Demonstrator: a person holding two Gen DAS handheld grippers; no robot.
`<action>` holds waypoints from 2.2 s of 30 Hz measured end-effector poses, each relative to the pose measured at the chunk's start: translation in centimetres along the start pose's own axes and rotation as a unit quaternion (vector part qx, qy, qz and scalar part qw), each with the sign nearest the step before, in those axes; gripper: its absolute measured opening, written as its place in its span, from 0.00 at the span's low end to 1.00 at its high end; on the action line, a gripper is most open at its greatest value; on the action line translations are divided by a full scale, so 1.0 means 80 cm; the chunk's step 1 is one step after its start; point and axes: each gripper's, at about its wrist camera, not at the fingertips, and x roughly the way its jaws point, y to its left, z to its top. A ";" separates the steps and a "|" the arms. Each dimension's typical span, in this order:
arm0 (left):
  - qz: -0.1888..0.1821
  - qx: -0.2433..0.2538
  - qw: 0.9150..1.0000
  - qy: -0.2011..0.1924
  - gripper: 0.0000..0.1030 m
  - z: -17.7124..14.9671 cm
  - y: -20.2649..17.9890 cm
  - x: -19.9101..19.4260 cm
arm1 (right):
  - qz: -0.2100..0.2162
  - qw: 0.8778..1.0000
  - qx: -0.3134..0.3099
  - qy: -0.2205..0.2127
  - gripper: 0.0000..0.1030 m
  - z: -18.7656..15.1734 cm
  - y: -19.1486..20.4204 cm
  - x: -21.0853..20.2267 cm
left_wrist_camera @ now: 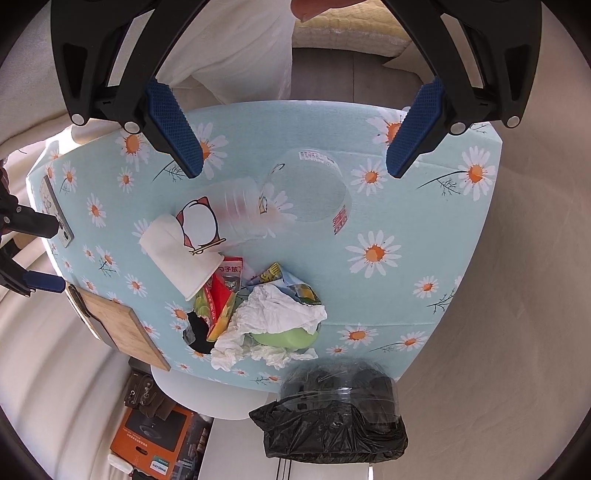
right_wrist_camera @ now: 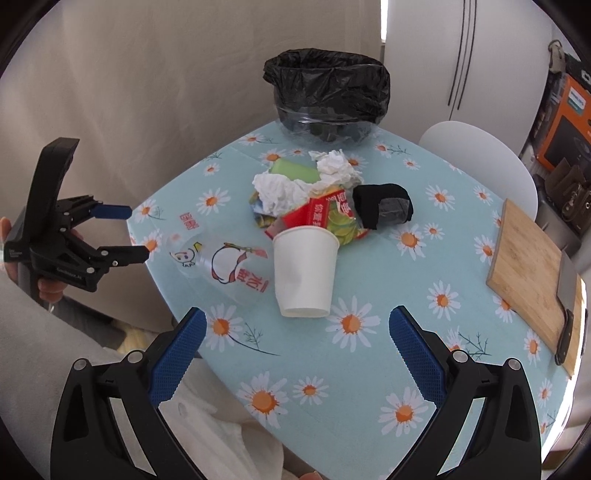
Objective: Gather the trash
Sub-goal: 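Close the right gripper on the white paper cup while the left grips the clear cup, then carry both held cups up and over the black-bagged bin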
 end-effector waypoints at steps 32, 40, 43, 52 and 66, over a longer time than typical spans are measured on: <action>-0.011 -0.008 0.995 0.100 0.94 0.014 0.027 0.118 | 0.067 0.984 -0.066 0.152 0.91 0.046 -0.027 0.180; -0.009 -0.001 0.994 0.109 0.94 0.026 0.026 0.134 | 0.078 0.977 -0.077 0.183 0.91 0.054 -0.028 0.215; -0.012 0.008 0.994 0.105 0.90 0.030 0.024 0.134 | 0.088 0.973 -0.074 0.202 0.61 0.054 -0.028 0.227; -0.040 0.025 0.993 0.108 0.67 0.040 0.020 0.126 | 0.104 0.971 -0.040 0.212 0.56 0.046 -0.037 0.223; -0.046 0.046 0.994 0.091 0.70 0.038 0.037 0.089 | 0.079 0.982 0.040 0.164 0.54 0.018 -0.063 0.160</action>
